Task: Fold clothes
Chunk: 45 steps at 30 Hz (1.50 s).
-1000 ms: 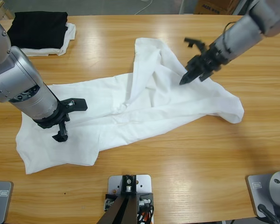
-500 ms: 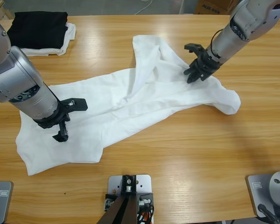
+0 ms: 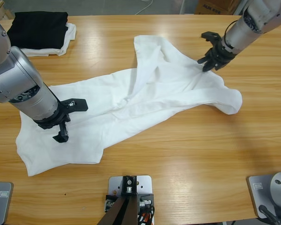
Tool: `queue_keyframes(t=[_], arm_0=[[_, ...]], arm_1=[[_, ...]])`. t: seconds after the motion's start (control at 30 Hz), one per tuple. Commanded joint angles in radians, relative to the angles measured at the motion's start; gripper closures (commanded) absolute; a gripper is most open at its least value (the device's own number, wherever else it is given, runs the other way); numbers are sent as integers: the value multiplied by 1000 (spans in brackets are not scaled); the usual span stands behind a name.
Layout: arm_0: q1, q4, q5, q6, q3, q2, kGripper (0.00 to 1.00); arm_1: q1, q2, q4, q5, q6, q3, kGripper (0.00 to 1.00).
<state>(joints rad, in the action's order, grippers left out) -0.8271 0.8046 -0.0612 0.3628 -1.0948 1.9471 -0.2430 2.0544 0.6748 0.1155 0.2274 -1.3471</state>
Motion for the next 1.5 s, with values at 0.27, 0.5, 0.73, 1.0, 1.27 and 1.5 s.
queue_keyframes(t=[0.27, 0.5, 0.73, 1.0, 1.27, 1.5], arm_0=[[-16, -30, 27, -1, 64, 90, 50], [-21, -30, 27, -2, 62, 89, 50], [-23, -30, 27, -2, 63, 88, 50], [-23, -30, 27, -2, 62, 90, 50], [-23, -30, 27, -2, 64, 88, 50], [-23, -30, 27, -2, 64, 89, 50]], arm_1=[[108, -174, -35, -29, -56, 54, 1000], [122, -109, -65, 430, -25, 71, 985], [269, -31, -70, 352, -187, 151, 0], [360, -69, -146, 350, -280, 311, 0], [384, -19, -215, 464, -221, 344, 195], [384, 27, -201, 572, -163, 352, 405]])
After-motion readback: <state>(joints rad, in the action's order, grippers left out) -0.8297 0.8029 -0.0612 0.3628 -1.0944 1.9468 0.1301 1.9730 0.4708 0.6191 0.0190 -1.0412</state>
